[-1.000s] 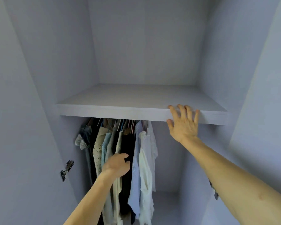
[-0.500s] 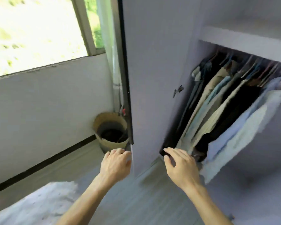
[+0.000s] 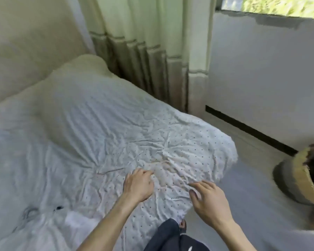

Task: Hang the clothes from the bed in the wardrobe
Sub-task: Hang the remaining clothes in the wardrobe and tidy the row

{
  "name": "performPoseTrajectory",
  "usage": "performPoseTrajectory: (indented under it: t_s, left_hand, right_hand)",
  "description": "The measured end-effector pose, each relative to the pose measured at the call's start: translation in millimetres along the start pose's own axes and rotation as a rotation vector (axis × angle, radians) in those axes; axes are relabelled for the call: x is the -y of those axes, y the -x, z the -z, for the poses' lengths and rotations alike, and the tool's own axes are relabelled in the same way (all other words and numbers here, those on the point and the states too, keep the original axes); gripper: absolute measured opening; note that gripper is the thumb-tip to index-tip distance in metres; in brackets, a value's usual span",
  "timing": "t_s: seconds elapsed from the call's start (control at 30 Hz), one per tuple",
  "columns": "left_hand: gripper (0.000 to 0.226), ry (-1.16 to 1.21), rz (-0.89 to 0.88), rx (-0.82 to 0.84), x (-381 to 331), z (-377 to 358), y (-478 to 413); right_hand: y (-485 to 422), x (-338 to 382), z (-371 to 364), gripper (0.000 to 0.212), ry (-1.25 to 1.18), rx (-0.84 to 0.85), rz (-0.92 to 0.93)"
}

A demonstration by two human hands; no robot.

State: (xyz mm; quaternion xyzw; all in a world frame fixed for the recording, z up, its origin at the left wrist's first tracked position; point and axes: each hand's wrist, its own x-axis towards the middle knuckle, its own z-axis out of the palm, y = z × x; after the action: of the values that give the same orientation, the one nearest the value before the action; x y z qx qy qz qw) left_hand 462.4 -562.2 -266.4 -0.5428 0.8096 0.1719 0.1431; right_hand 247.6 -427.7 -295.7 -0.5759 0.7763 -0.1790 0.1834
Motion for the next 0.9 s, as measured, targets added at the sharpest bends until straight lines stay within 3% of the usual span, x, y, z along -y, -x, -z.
performPoseTrajectory:
  t_s: [0.17, 0.27, 0.43, 0.77, 0.9]
  left_hand:
    - [0.044, 0.204, 0.409, -0.090, 96, -39, 99]
    - [0.042, 0.316, 0.635, -0.124, 128, -62, 165]
    - [0.043, 0.431, 0.943, -0.126, 163, -102, 262]
    - [0.044, 0.661, 1.162, -0.132, 237, -176, 342]
    - [0.033, 0.680, 1.140, -0.076, 303, -202, 345]
  right_hand:
    - [-12, 69, -40, 0.023, 0.067, 0.215, 0.358]
    - [-10, 111, -59, 0.033, 0.134, 0.416, 0.534]
    - [11, 180, -86, 0.038, 0.180, 0.565, 0.770]
    - [58, 282, -161, 0.056, 0.332, 0.809, 1.007]
    - [65, 328, -218, 0.046, 0.426, 0.883, 1.004]
